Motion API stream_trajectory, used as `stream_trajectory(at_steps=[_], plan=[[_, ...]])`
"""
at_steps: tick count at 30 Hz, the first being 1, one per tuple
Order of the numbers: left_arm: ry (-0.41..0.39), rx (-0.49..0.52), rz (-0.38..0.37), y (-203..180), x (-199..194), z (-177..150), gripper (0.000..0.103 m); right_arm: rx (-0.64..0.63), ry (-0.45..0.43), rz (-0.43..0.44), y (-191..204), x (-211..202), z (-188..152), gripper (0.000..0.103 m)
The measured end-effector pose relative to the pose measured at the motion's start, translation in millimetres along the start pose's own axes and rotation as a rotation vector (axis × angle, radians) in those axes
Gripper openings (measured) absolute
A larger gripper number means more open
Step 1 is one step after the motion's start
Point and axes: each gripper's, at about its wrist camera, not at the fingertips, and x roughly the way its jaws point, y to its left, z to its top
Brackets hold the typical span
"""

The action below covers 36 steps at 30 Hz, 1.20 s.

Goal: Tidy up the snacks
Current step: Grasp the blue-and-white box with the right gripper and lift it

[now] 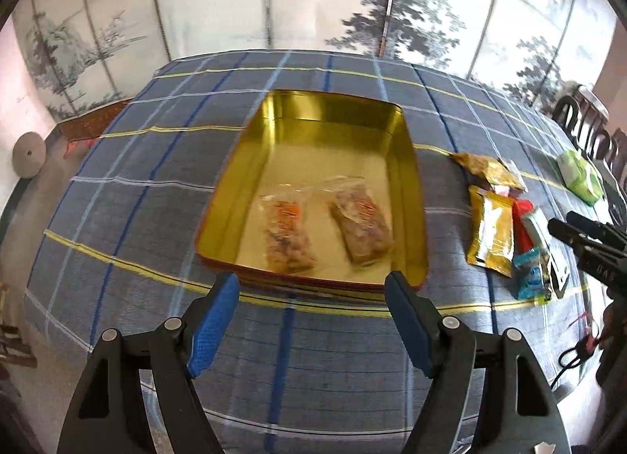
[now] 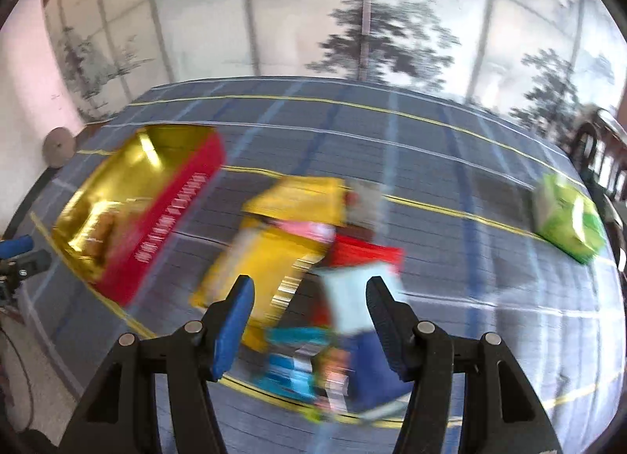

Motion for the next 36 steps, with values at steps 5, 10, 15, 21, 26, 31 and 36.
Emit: stream_trajectory(at_steps=[5,10,15,21,26,31,36], plan=[[0.01,0.039,-0.023,-21.2,4.9,-3.0,0.073,0.008,0.038,-0.056,-39.7,1.1,-21.5,0.061],[0.03,0.083,-0.047,-46.1,10.1,-6.7,0.073,-0.026,0.074,-0.052,-49.7,6.1,-38.4,0.061],[0.055,0.123,-0.075,-70.5,14.9,-11.2,0.073,-0.064,0.084,-0.009,-46.0,14.0,-41.8,0.061],[0.073,0.15,-0.094,-87.6,18.1,-15.0,0.073,-0.08,0.085,0.037,-43.5,25.4,-37.6,0.061],[0.086,0.158,-0.096,-98.1,22.5,-16.6,0.073,-0.066,0.093,0.089,-43.6,31.9,-34.7,0.061],[0.105,0.167,-0.103,-108.7,28.5,-19.2,0.073,-0.079,0.086,0.079,-37.8,32.5,-40.3,0.061],[0.129,0.175,-0.122,-122.8,36.5,-19.1,0.073,-0.018,0.098,0.121,-47.4,35.1,-45.4,0.059]])
